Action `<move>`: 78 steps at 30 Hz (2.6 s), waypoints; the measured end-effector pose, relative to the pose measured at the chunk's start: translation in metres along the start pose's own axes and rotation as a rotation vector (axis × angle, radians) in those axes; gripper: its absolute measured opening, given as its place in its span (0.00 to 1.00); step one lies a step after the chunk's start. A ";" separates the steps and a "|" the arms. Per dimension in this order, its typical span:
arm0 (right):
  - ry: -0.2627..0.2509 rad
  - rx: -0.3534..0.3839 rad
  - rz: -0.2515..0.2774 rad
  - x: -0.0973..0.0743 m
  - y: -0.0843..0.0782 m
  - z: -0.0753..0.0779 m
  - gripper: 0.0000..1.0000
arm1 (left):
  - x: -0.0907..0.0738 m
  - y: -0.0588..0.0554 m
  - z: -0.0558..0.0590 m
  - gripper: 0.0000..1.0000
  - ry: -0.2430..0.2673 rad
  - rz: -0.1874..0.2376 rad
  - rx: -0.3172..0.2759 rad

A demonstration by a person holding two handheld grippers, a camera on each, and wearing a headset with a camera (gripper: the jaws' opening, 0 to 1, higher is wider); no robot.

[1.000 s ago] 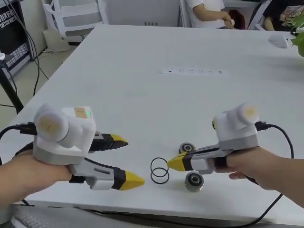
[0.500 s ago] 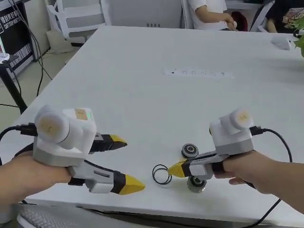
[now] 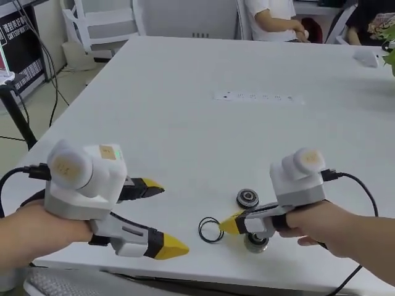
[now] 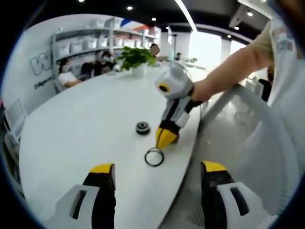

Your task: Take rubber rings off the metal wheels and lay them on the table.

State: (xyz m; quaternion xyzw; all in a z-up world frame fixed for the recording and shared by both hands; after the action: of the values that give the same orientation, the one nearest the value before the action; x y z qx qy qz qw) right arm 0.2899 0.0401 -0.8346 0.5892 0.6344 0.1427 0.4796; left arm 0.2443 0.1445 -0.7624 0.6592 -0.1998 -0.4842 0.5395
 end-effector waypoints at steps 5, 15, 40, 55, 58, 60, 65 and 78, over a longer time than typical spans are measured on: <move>-0.021 0.014 0.008 -0.001 0.001 0.005 0.00 | 0.000 0.000 -0.001 0.74 0.000 -0.003 -0.001; -0.040 0.011 0.023 -0.001 0.002 0.009 0.10 | 0.002 -0.001 -0.001 0.75 -0.005 -0.009 -0.008; -0.055 -0.007 0.215 -0.043 0.044 0.016 0.36 | 0.021 0.013 -0.007 0.74 -0.011 -0.007 0.000; -0.098 -0.100 0.235 -0.065 0.047 0.031 0.40 | 0.047 0.022 -0.021 0.69 -0.018 -0.011 0.022; -0.103 -0.117 0.227 -0.066 0.044 0.034 0.39 | 0.054 0.023 -0.026 0.69 -0.020 -0.013 0.023; -0.107 -0.136 0.218 -0.067 0.042 0.038 0.39 | 0.060 0.024 -0.028 0.68 -0.023 -0.016 0.025; -0.117 -0.152 0.212 -0.067 0.037 0.047 0.38 | 0.072 0.025 -0.031 0.63 -0.029 -0.019 0.050; -0.120 -0.215 0.169 -0.063 0.026 0.066 0.34 | 0.097 0.019 -0.040 0.59 -0.046 -0.047 0.048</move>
State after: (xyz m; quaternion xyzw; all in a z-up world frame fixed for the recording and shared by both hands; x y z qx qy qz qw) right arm 0.3473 -0.0341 -0.8209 0.5933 0.5337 0.2144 0.5632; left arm 0.3276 0.0824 -0.7884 0.6652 -0.2081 -0.5067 0.5073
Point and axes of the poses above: the centre of the closed fingertips' face, and the gripper's own axes: x roughly forward along the fingers, z roughly to its right, y roughly out of its top, the point moved 3 cm from there along -x, roughly backward along the fingers, and after that the axes turned 10 degrees about z, right-handed, at the moved point
